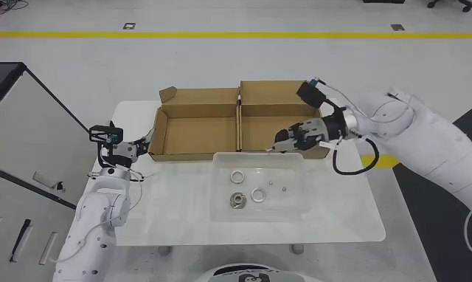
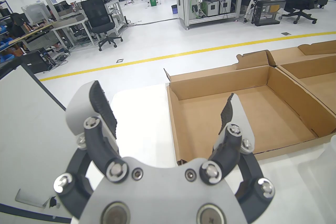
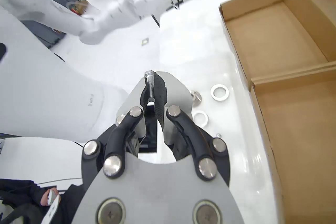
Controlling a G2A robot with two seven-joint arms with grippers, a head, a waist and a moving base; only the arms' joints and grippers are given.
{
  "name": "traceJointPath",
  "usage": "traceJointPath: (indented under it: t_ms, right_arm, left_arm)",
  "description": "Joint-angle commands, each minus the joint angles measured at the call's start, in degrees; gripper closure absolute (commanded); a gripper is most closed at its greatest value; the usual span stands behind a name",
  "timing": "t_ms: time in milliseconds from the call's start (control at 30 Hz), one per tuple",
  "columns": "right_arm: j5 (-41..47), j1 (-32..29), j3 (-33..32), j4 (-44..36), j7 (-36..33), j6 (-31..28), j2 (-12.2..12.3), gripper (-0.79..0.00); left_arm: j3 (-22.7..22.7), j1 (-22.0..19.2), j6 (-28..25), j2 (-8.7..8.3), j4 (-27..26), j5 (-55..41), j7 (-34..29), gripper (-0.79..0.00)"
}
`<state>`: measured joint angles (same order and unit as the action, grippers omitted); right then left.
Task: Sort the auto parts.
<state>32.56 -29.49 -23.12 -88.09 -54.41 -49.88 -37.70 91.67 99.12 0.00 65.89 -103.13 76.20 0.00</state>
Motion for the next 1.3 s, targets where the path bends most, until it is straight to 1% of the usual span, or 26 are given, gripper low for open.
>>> traceJointPath:
  t_ms: [0, 167, 333, 1100, 1200, 1267]
  right_arm:
    - [3.9, 0.1, 0.3, -1.2, 1.0, -1.0, 0.0, 0.0]
    - [11.7, 1.6, 1.5, -5.1, 2.8, -2.9, -0.6, 0.0]
    - [19.1, 3.7, 2.1, -9.1, 4.0, -4.0, -1.8, 0.0]
    - [19.1, 3.7, 2.1, -9.1, 4.0, -4.0, -1.8, 0.0]
    - [18.5, 2.9, 0.6, -10.4, 5.6, -3.1, -1.9, 0.0]
    - [21.5, 2.0, -0.6, -11.7, 5.5, -3.7, -1.9, 0.0]
  left_arm:
    - [0.0, 0.0, 0.0, 0.0, 0.0, 0.0, 0.0, -0.785]
    - [0.0, 0.0, 0.0, 0.0, 0.0, 0.0, 0.0, -0.785]
    - [0.0, 0.0, 0.0, 0.0, 0.0, 0.0, 0.0, -0.785]
    - [0.0, 0.0, 0.0, 0.0, 0.0, 0.0, 0.0, -0.785]
    - [0.0, 0.0, 0.0, 0.0, 0.0, 0.0, 0.0, -0.785]
    - [0.0, 0.0, 0.0, 0.0, 0.0, 0.0, 0.0, -0.785]
